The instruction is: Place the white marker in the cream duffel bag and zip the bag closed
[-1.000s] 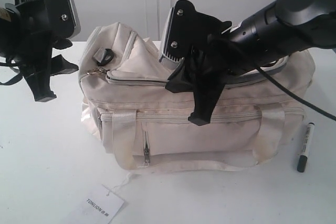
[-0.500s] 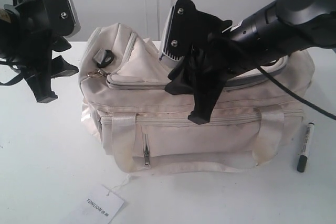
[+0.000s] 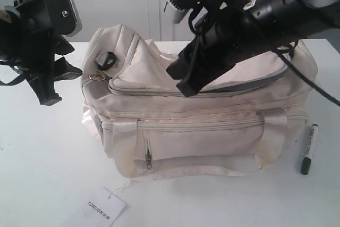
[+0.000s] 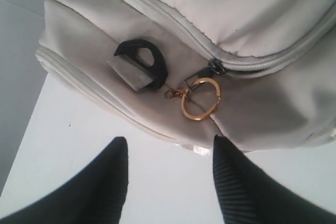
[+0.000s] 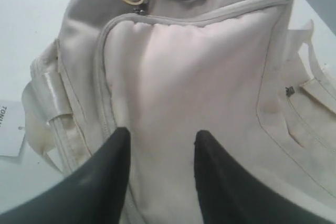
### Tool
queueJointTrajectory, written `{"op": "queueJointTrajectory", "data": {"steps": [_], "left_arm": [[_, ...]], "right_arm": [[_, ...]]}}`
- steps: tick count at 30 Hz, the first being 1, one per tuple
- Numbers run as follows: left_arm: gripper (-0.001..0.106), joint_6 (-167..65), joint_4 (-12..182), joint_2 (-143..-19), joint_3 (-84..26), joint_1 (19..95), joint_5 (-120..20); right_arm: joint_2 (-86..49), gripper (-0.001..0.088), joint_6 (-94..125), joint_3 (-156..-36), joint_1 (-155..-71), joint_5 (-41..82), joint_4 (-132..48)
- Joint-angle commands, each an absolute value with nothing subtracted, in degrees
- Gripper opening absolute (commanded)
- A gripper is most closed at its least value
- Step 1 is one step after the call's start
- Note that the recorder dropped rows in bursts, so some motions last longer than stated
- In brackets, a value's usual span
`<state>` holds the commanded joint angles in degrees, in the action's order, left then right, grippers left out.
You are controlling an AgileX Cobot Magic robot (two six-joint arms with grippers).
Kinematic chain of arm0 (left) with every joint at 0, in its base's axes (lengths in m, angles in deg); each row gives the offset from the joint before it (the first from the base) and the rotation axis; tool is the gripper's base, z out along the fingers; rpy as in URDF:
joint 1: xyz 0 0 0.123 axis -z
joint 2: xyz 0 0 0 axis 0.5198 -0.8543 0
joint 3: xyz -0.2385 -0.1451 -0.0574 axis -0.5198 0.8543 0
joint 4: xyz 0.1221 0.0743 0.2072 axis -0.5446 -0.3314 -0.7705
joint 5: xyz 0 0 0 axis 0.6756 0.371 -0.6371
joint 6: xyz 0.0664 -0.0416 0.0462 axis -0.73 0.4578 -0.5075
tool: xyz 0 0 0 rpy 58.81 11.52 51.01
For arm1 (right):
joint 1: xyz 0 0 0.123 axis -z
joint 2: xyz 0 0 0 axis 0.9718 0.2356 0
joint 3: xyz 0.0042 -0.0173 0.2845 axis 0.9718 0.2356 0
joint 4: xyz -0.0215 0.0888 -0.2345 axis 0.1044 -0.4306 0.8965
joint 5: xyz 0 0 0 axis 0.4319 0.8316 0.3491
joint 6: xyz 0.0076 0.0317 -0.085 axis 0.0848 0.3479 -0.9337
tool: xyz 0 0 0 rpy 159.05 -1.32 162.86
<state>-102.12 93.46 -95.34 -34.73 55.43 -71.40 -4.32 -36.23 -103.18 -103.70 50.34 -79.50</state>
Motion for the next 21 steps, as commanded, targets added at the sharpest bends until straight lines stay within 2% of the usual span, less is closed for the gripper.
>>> {"op": "queueJointTrajectory", "data": {"steps": [3,9,21], "left_arm": [[0.054,-102.2,94.7,-95.3,-34.7,55.4,-71.1],[0.054,-104.8,97.4,-95.3,-34.7,55.4,-70.4],[0.054,-117.5,103.9,-95.3,-34.7,59.8,-67.7]], "right_arm": [[-4.4,0.0301,-30.8,-104.3,-101.9,53.7,-76.2],[-4.4,0.0015,-27.9,-105.0,-98.2,59.0,-76.2],[-4.4,0.0,-26.1,-105.0,-89.7,62.1,-83.2]]}}
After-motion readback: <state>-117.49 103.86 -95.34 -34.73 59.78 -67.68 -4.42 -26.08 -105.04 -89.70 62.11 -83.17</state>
